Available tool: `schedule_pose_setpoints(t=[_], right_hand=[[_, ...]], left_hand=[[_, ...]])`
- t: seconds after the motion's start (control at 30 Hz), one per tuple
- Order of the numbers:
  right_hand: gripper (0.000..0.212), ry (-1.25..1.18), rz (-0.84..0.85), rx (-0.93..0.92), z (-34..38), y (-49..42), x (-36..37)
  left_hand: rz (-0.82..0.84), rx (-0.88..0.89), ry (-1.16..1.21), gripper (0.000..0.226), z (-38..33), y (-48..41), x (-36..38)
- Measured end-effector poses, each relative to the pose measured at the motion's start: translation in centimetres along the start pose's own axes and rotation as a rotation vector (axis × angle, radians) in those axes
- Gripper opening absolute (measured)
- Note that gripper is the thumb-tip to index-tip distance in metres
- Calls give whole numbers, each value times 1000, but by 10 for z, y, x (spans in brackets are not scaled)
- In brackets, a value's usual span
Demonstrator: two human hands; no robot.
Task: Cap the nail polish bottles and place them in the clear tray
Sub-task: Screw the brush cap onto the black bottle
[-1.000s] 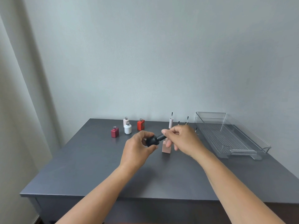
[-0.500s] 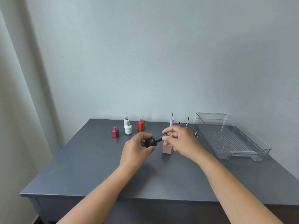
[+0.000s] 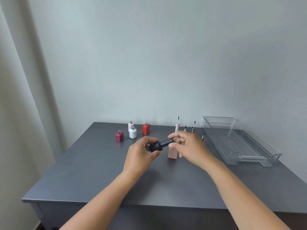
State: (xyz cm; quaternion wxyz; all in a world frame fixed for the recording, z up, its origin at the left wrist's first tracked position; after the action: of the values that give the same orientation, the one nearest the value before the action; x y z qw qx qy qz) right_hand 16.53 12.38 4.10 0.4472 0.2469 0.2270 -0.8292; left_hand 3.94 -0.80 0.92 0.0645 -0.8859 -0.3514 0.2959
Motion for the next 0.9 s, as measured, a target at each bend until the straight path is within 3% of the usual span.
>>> schedule_pose_setpoints(t=[0.1,0.3,0.6,0.8,0.9], right_hand=[[4,2,-21,6,-1,0,-1],[45,66,-47,42,-1,2,-5],[2,49,-21,-19,0,-1,-1],[51,172,-59,18,2,0,-5],[56,169,-37,38,0,0,-5]], left_hand=[[6,4,-7,34,-2,0,2],[7,6,-19,33,-1,-1,3],[6,2,-29,32,-1,-1,3],[11,18,-48,32,-4,-1,4],[14,3,-50,32,-3,-1,1]])
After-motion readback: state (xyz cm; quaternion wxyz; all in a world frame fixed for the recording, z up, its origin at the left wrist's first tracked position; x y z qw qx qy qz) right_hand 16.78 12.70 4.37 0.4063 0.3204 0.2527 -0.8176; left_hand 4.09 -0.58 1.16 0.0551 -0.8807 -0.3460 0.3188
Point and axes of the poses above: each hand's wrist, its own y-axis away from the middle knuckle, its own x-axis out of the palm, z = x × y, the point moved 8 cm from there along -y, towards the middle knuckle, and after that the axes turned 9 degrees about z, right-handed, at the moved point
